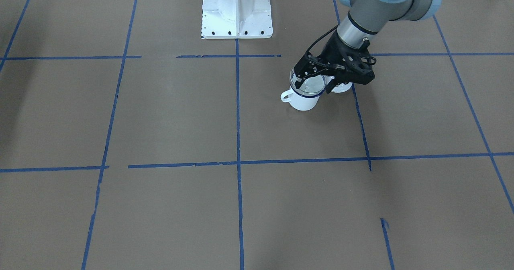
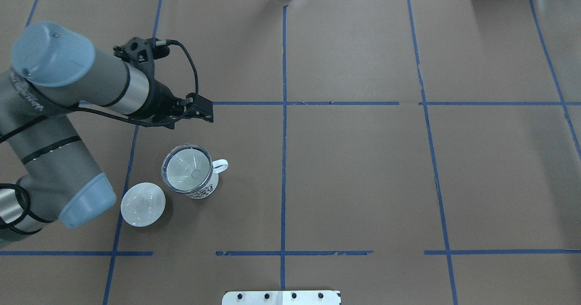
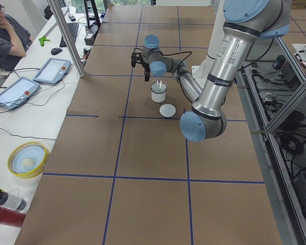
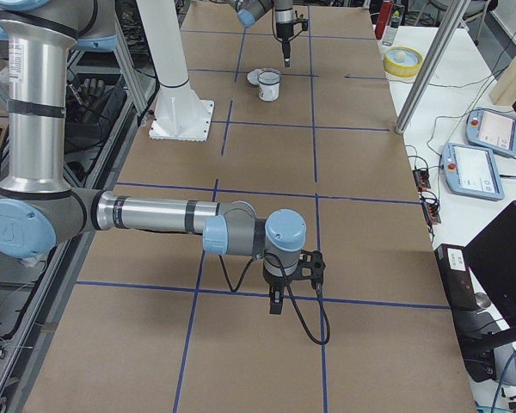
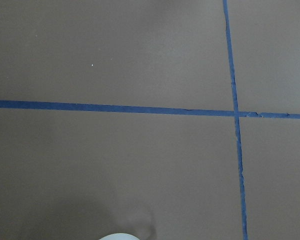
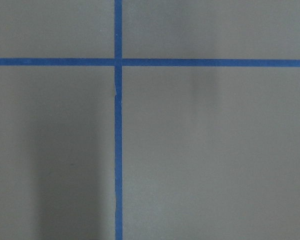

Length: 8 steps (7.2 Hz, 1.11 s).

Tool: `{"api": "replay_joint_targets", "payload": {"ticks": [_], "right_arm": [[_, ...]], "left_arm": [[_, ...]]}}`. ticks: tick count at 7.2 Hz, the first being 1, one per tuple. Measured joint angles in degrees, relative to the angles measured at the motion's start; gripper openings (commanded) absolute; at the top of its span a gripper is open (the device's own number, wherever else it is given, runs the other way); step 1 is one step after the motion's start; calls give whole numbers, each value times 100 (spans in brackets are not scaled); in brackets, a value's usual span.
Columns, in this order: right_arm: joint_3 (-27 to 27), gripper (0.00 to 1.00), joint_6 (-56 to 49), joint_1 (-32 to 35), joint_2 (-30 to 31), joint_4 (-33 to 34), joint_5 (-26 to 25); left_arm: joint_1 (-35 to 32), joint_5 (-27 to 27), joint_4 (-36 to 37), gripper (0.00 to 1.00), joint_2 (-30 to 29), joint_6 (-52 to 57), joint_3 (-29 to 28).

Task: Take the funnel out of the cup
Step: 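Move the left gripper over the clear glass funnel in the white mug, then grasp the funnel rim with the left gripper and lift it out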

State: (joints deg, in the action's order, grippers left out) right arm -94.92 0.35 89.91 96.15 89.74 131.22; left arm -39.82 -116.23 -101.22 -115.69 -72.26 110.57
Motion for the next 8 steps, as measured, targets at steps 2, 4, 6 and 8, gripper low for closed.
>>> {"api": "replay_joint_targets", "payload": {"ticks": [2,4,6,8], "right_arm": [[0,100,0,0,0,0,0],[0,100,0,0,0,0,0],[0,100,0,0,0,0,0],[0,100,0,0,0,0,0]], "left_arm": [[486,487,622,99,-247,-157,-24],[719,640,710,80,-189,-178,-53],[782,645,719,0,-145,-175,-51],[790,638,754,0,-136,-170,-33]]}}
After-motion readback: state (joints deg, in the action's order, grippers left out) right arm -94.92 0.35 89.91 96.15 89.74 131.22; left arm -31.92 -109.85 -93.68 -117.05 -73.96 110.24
